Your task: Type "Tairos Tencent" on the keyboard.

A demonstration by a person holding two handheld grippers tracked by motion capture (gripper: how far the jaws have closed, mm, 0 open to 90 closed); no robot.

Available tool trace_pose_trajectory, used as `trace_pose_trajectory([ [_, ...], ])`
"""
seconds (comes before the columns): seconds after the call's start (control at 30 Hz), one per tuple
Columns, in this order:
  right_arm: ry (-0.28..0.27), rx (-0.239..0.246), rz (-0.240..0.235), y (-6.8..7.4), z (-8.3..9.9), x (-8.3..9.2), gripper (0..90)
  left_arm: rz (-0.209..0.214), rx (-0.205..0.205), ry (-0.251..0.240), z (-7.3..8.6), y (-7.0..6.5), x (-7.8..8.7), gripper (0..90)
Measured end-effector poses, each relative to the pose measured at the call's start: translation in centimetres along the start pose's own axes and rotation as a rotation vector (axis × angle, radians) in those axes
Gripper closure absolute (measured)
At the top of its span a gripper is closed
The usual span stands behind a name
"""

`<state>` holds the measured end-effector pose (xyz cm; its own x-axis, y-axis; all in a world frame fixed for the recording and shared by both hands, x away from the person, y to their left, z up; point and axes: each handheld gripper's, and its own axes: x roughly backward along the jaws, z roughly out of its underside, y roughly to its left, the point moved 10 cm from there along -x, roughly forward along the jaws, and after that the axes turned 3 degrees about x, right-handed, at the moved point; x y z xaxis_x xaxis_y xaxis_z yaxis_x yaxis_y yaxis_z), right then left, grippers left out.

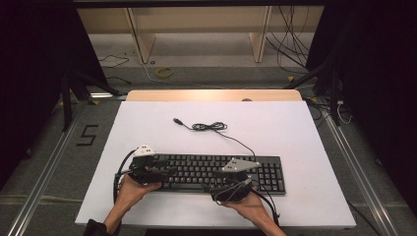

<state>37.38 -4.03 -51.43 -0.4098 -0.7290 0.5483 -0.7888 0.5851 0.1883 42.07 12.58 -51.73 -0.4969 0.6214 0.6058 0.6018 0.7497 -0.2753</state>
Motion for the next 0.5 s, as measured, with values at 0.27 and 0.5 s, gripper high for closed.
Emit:
trace_pose_trajectory([
  [0.27,0.001,0.001,-0.002,0.1,0.0,0.0,33.3,-0.005,0.032,-0.013,-0.4,0.7,0.1,37.9],
  [0.5,0.000,-0.001,-0.004,0.1,0.0,0.0,33.3,-0.010,0.046,-0.024,-0.6,1.1,0.3,35.7],
])
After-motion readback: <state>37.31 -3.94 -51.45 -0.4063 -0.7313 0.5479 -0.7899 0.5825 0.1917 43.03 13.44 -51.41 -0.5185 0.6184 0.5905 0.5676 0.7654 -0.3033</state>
